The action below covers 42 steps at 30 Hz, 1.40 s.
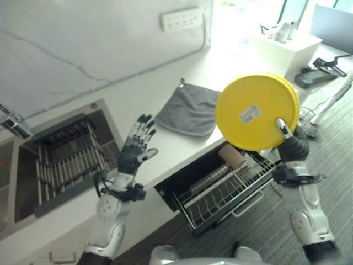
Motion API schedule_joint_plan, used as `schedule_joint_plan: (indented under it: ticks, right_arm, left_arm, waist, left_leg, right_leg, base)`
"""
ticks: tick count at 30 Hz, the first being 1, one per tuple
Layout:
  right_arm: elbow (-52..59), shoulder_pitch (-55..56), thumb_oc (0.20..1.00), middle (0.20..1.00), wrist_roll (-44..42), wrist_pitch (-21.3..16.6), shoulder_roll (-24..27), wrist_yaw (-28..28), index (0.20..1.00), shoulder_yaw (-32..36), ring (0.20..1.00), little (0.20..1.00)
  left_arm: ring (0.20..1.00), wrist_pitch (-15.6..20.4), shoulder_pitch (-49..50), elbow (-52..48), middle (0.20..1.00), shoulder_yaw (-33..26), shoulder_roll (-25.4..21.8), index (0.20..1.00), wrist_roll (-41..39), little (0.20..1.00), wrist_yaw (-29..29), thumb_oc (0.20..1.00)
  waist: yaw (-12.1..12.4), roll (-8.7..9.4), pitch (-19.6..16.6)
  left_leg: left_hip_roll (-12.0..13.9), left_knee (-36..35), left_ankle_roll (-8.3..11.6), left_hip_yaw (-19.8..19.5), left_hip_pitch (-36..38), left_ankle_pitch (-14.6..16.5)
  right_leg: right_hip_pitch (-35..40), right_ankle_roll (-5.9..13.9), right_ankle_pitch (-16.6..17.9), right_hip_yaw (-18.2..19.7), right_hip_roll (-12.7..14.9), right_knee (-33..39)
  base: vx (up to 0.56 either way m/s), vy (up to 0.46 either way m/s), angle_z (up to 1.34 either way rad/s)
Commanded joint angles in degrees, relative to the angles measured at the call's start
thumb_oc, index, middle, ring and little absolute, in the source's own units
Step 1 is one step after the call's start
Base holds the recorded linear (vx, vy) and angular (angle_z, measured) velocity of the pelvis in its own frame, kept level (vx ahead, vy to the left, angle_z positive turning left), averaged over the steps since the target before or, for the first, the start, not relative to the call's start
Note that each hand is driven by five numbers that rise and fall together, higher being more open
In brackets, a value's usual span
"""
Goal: Place the dishes in the dishwasher.
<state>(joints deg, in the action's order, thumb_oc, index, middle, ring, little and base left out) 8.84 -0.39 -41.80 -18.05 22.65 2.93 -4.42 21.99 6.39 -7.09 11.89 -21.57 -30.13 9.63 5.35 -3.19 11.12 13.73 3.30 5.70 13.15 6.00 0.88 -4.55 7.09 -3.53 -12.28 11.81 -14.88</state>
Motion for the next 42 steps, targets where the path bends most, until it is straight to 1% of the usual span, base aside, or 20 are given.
schedule_joint_plan:
  ticks: [1,6,7,8,9,11,14,17,21,24,25,27,30,31,35,36,37,40,41,42]
  right_arm:
    - [4.0,-5.2,0.2,0.2,-1.3,-4.9,-2.9,-1.3,0.2,2.1,0.2,0.2]
    - [3.5,-4.7,0.2,0.2,-1.6,-5.0,-2.7,-2.0,0.2,1.8,0.2,0.2]
    - [3.2,-4.8,0.2,0.2,-1.6,-5.4,-2.3,-2.0,0.2,1.9,0.2,0.2]
    - [2.5,-5.0,0.2,0.2,-2.0,-5.6,-2.1,-2.2,0.2,2.0,0.2,0.2]
    - [2.3,-5.2,0.2,0.2,-2.2,-5.6,-1.9,-2.3,0.2,2.2,0.2,0.2]
    - [1.8,-5.3,0.2,0.2,-2.5,-5.9,-1.3,-2.7,0.2,2.3,0.2,0.2]
    - [1.6,-5.2,0.2,0.2,-2.7,-6.4,-0.7,-2.9,0.2,1.7,0.2,0.2]
    - [1.1,-5.4,0.2,0.2,-3.1,-6.8,-0.5,-3.3,0.2,1.6,0.2,0.2]
    - [0.9,-6.2,0.2,0.2,-3.7,-6.1,-0.4,-4.2,0.2,2.1,0.2,0.2]
    - [0.2,-6.9,0.2,0.2,-4.0,-6.4,0.0,-4.2,0.2,1.6,0.2,0.2]
    - [0.0,-7.1,0.2,0.2,-4.4,-7.0,0.4,-3.7,0.2,1.1,0.2,0.2]
    - [0.4,-7.1,0.2,0.2,-4.0,-7.3,0.1,-3.2,0.2,0.9,0.2,0.2]
    - [0.6,-7.4,0.2,0.2,-3.8,-6.4,-0.8,-3.6,0.2,1.7,0.2,0.2]
    - [0.5,-7.5,0.2,0.2,-3.8,-6.3,-0.8,-3.7,0.2,1.7,0.2,0.2]
    - [0.2,-8.5,0.2,0.2,-3.8,-6.3,-0.6,-2.6,0.2,0.6,0.2,0.2]
    - [0.2,-8.6,0.2,0.2,-4.0,-6.3,-0.5,-2.7,0.2,0.1,0.2,0.2]
    - [-0.3,-8.8,0.2,0.2,-4.6,-6.4,-0.3,-3.2,0.2,-0.3,0.2,0.2]
    - [-0.6,-8.4,0.2,0.2,-5.0,-6.9,-0.5,-3.4,0.2,-2.3,0.2,0.2]
    - [-0.6,-8.3,0.2,0.2,-4.7,-7.0,-0.7,-3.3,0.2,-2.8,0.2,0.2]
    - [-0.7,-7.9,0.2,0.2,-4.7,-6.9,-1.2,-3.6,0.2,-2.8,0.2,0.2]
  left_arm:
    - [1.0,1.9,2.3,-1.2,1.0,0.6,-2.6,1.0,0.1,1.0,2.4,1.0]
    - [1.0,5.0,6.2,3.3,1.0,3.2,-2.9,1.0,1.6,1.0,2.4,1.0]
    - [1.0,6.8,7.3,5.4,1.0,4.1,-3.5,1.0,3.7,1.0,3.1,1.0]
    - [1.0,10.2,7.8,7.5,1.0,5.2,-4.6,1.0,11.7,1.0,3.0,1.0]
    - [1.0,11.5,8.0,8.0,1.0,5.9,-5.3,1.0,13.8,1.0,2.5,1.0]
    - [1.0,12.6,8.2,9.3,1.0,7.5,-6.8,1.0,17.0,1.0,1.9,1.0]
    - [1.0,14.0,7.8,11.9,1.0,8.9,-8.6,1.0,18.0,1.0,3.3,1.0]
    - [1.0,12.3,7.6,13.2,1.0,10.1,-9.4,1.0,14.7,1.0,7.2,1.0]
    - [1.0,9.9,7.6,16.2,1.0,12.2,-10.4,1.0,17.2,1.0,9.0,1.0]
    - [1.0,10.1,8.7,19.4,1.0,13.4,-10.4,1.0,14.6,1.0,8.5,1.0]
    - [1.0,11.9,9.0,20.4,1.0,12.8,-10.1,1.0,14.6,1.0,8.1,1.0]
    - [1.0,12.5,9.1,21.0,1.0,12.4,-9.6,1.0,13.2,1.0,8.7,1.0]
    - [1.0,6.9,8.4,23.4,1.0,13.1,-8.6,1.0,13.8,1.0,12.9,1.0]
    - [1.0,6.7,8.3,24.3,1.0,13.5,-8.3,1.0,14.6,1.0,13.4,1.0]
    - [1.0,13.2,6.5,29.7,1.0,17.5,-7.1,1.0,25.5,1.0,10.7,1.0]
    - [1.0,20.3,4.7,29.5,1.0,19.5,-8.4,1.0,36.7,1.0,6.8,1.0]
    - [1.0,21.9,3.3,29.0,1.0,21.4,-9.7,1.0,38.8,1.0,5.3,1.0]
    - [1.0,17.2,-0.3,28.0,1.0,23.4,-10.8,1.0,33.9,1.0,5.4,1.0]
    - [1.0,16.3,-1.3,28.6,1.0,24.0,-10.4,1.0,32.3,1.0,4.9,1.0]
    - [1.0,16.8,-2.0,30.9,1.0,24.1,-8.9,1.0,30.8,1.0,2.8,1.0]
  waist:
    - [1.6,2.04,-2.6]
    - [1.7,2.04,-2.9]
    - [1.9,2.04,-3.0]
    - [2.0,2.0,-3.1]
    - [2.0,1.98,-3.1]
    - [1.8,1.75,-3.1]
    - [1.4,1.46,-3.4]
    - [1.0,1.11,-3.6]
    - [0.6,0.73,-3.9]
    - [0.7,0.67,-4.0]
    - [0.7,0.67,-4.0]
    - [0.8,0.67,-4.1]
    - [0.6,0.71,-4.4]
    - [0.6,0.74,-4.4]
    - [-0.2,0.93,-4.8]
    - [-1.0,0.94,-4.9]
    - [-1.7,0.97,-5.1]
    - [-3.1,0.96,-5.4]
    - [-3.5,1.02,-5.5]
    - [-4.0,1.42,-5.6]
  left_leg:
    - [-2.4,0.4,-1.26,-1.7,-3.1,-1.1]
    - [-2.8,-1.8,-0.84,-2.3,-2.0,-1.5]
    - [-2.6,-2.6,-0.56,-2.1,-1.7,-1.8]
    - [-2.4,-3.8,-0.29,-1.9,-1.4,-2.3]
    - [-2.3,-4.1,-0.15,-1.7,-1.4,-2.5]
    - [-2.1,-5.4,0.21,-1.2,-1.3,-3.2]
    - [-1.8,-6.2,0.54,-0.5,-1.2,-3.8]
    - [-1.6,-6.1,0.7,-0.1,-1.3,-3.8]
    - [-1.4,-5.7,0.77,0.1,-1.2,-3.6]
    - [-1.2,-5.6,1.0,0.2,-1.3,-3.7]
    - [-1.1,-5.8,1.03,0.5,-1.1,-3.8]
    - [-1.0,-5.8,1.01,0.5,-0.9,-3.7]
    - [-1.1,-5.7,0.95,0.0,-0.7,-3.4]
    - [-1.1,-5.7,0.96,-0.1,-0.7,-3.3]
    - [-0.9,-6.0,1.27,0.4,-0.3,-3.3]
    - [-0.7,-6.4,1.38,1.2,0.2,-3.3]
    - [-0.6,-6.5,1.5,1.8,0.4,-3.3]
    - [-0.3,-7.1,1.66,3.4,1.1,-3.5]
    - [-0.1,-7.2,1.73,4.0,1.4,-3.4]
    - [0.0,-7.3,1.79,4.7,1.7,-3.3]
  right_leg:
    - [8.3,0.68,-5.3,-5.3,1.1,0.5]
    - [9.1,1.06,-3.5,-4.7,1.6,3.8]
    - [9.4,1.25,-2.8,-4.9,1.9,5.0]
    - [9.6,1.51,-2.0,-5.0,2.0,6.3]
    - [9.7,1.62,-1.9,-5.1,2.1,6.6]
    - [9.9,1.89,-1.5,-5.5,2.2,7.5]
    - [10.0,2.29,-1.3,-5.7,2.4,7.9]
    - [10.0,2.45,-1.4,-5.6,2.5,8.0]
    - [10.2,2.38,-1.7,-5.5,2.6,7.8]
    - [10.2,2.35,-1.7,-5.7,2.7,7.9]
    - [10.2,2.4,-1.6,-5.9,2.7,8.0]
    - [10.2,2.4,-1.7,-5.9,2.7,8.0]
    - [10.1,2.32,-1.6,-5.2,2.5,8.2]
    - [10.1,2.3,-1.5,-5.2,2.5,8.2]
    - [10.4,2.54,-0.9,-5.0,2.6,9.3]
    - [10.4,2.79,-0.6,-4.8,2.7,9.8]
    - [10.4,2.97,-0.3,-4.6,2.7,10.2]
    - [10.4,3.49,0.5,-4.3,3.0,11.3]
    - [10.6,3.66,0.8,-4.2,3.0,11.8]
    - [10.7,3.78,1.2,-4.1,3.1,12.3]
  base:
    - [0.03,0.031,0.02]
    - [0.02,0.016,-0.03]
    - [0.0,0.0,0.0]
    - [0.0,0.0,0.0]
    - [0.0,0.0,0.0]
    - [-0.01,0.007,0.03]
    - [-0.02,0.015,0.06]
    - [0.0,0.0,0.0]
    - [0.01,0.006,-0.03]
    - [0.03,-0.008,-0.01]
    - [0.0,0.0,0.0]
    - [0.0,0.0,0.0]
    - [0.0,0.0,0.0]
    - [0.03,-0.029,-0.01]
    - [0.04,-0.024,0.0]
    - [0.05,-0.011,0.0]
    - [0.06,-0.009,-0.01]
    - [0.04,-0.009,-0.12]
    - [0.06,-0.058,-0.41]
    - [0.05,-0.06,-0.5]
